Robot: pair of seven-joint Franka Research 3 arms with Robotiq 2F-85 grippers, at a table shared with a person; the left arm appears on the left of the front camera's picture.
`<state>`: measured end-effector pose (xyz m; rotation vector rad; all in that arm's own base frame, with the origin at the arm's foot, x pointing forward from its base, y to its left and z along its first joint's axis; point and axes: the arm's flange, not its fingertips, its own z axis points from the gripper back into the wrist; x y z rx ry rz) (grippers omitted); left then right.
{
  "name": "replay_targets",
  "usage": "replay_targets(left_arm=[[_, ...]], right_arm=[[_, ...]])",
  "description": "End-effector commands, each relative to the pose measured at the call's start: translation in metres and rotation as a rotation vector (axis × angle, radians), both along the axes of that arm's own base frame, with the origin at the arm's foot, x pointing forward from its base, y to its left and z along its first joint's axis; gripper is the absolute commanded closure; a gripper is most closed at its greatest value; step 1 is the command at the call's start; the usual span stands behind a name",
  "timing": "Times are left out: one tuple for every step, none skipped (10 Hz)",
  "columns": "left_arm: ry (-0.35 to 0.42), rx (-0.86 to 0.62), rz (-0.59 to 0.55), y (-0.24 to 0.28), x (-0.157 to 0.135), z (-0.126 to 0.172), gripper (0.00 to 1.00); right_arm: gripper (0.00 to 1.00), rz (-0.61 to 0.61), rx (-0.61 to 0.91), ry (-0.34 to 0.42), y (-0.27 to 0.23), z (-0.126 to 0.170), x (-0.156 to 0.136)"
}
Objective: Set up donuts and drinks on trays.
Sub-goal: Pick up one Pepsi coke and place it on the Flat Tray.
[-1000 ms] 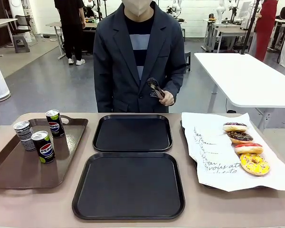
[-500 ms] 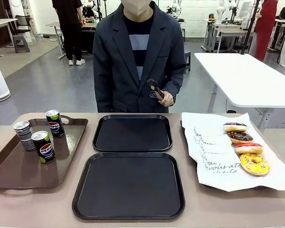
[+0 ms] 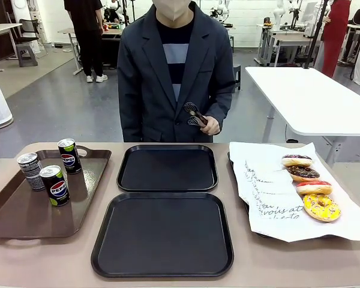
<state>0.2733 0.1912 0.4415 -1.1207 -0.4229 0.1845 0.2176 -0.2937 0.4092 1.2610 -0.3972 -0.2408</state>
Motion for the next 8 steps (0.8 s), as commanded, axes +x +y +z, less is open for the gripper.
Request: replay_targets(left_arm=[[-0.007,-0.021,0.005,0.0019,-0.0001,-0.001,0.0],[-0.007,-0.021,0.005,0.0019,-0.0001,-0.001,0.0],[-0.007,-0.021,0.005,0.0019,-0.0001,-0.001,0.0],[-0.007,-0.021,0.005,0.0019,-0.0001,-0.001,0.0],[-0.007,-0.021,0.005,0.0019,-0.0001,-0.001,0.0],[-0.007,-0.021,0.005,0.0019,-0.0001,-0.001,0.0],[-0.007,-0.021,0.005,0.0019,-0.0001,-0.001,0.0],[-0.007,-0.021,0.005,0.0019,-0.0001,-0.001,0.0]], right_arm=[[0.0,0.001,0.003,-0.028,-0.0012,0.0037,-0.0028],[0.0,0.001,0.003,-0.028,-0.0012,0.0037,-0.0028],[0.0,0.001,0.003,-0.028,-0.0012,0.0037,-0.0028],[0.0,0.001,0.003,-0.028,-0.0012,0.0037,-0.0028],[0.0,0.001,0.003,-0.028,-0.0012,0.0037,-0.0028],[0.0,0.001,0.003,-0.028,-0.0012,0.0037,-0.0028],[0.0,0.001,0.003,-0.028,-0.0012,0.0037,-0.0028],[0.0,0.001,0.003,-0.028,-0.0012,0.0037,-0.0028]])
